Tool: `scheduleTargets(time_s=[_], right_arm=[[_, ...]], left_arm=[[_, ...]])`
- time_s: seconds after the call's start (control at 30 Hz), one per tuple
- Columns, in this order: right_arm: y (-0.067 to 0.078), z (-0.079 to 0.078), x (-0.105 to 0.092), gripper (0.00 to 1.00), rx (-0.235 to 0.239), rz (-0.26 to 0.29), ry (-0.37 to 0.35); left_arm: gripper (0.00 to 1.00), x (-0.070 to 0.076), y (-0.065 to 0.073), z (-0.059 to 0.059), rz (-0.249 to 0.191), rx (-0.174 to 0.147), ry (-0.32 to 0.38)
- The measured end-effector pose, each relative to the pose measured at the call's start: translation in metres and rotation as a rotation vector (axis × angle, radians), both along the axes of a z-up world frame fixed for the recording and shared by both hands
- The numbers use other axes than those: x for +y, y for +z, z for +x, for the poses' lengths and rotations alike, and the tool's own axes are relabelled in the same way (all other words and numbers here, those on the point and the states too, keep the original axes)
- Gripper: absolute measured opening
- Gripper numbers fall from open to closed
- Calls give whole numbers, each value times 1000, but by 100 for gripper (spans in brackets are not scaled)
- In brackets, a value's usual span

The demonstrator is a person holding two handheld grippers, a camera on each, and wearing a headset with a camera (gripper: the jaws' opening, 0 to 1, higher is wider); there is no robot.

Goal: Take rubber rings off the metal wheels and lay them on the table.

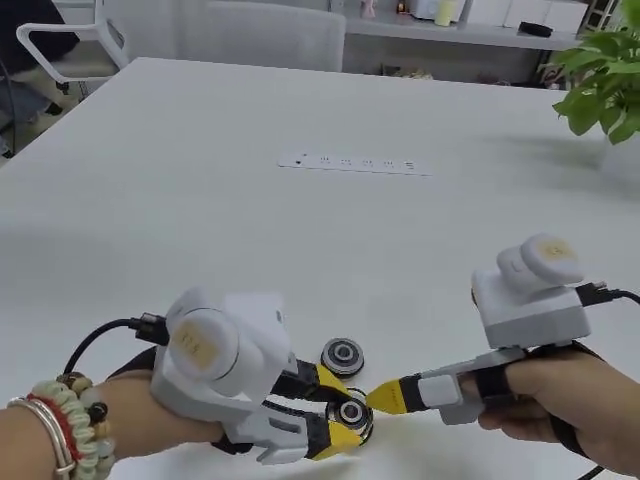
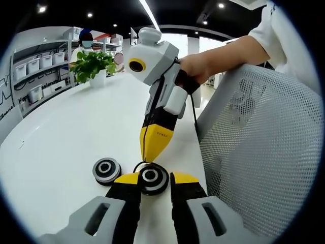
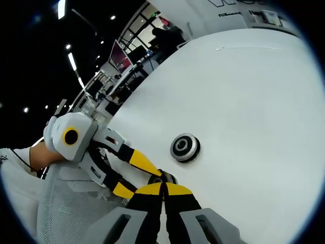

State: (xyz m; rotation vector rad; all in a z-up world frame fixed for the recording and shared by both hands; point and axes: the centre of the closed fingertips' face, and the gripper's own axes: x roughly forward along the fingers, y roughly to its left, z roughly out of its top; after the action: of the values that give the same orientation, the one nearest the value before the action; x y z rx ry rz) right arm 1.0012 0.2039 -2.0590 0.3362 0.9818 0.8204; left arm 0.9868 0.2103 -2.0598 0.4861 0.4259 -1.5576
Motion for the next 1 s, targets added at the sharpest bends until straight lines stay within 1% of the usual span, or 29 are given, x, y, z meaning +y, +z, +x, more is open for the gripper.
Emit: scheduleTargets(time_s=[0.03,0.07,0.13,0.2,0.23,0.3,0.37,0.47,0.5,0.57,0.63,0.67,0.73,0.83,0.9,0.93,1.0], right_arm=[[0,0,0,0,1,2,-2],[0,0,0,0,2,2,-3],[-1,0,0,0,4,-3,-1],[-2,0,-1,0,-8,-26,11],[-1,0,-1,0,-9,-24,12],[1,0,-1,0,-13,-18,13],[2,0,-1,0,-22,-26,17],[2,0,-1,0,-26,-28,22],[3,0,-1,0,-28,-28,22],[3,0,-1,0,-31,-27,23],[5,0,-1,0,-34,-24,23],[5,0,-1,0,-35,-25,24],[6,0,-1,0,-41,-27,29],[8,1,0,0,-48,-20,30],[9,1,1,0,-51,-18,30],[9,2,0,0,-53,-18,30],[10,2,0,0,-56,-19,30]], left_arm=[[18,0,0,0,5,-3,-2],[18,0,0,0,12,-15,-9],[19,1,1,0,28,-27,-21],[20,2,4,0,31,-34,-26],[22,3,6,0,31,-36,-29],[25,5,9,1,32,-24,-30],[27,7,13,2,33,-19,-28],[30,9,20,3,24,-18,-23],[32,9,23,4,18,-22,-21],[38,9,31,6,1,-27,-10],[40,11,38,5,-14,-24,-9],[40,12,40,4,-17,-22,-16],[41,15,45,2,-17,-32,-25],[47,19,54,2,-22,-40,-31],[52,21,58,2,-14,-29,-30],[53,21,60,2,-13,-26,-29],[54,23,67,-2,-22,-31,-42]])
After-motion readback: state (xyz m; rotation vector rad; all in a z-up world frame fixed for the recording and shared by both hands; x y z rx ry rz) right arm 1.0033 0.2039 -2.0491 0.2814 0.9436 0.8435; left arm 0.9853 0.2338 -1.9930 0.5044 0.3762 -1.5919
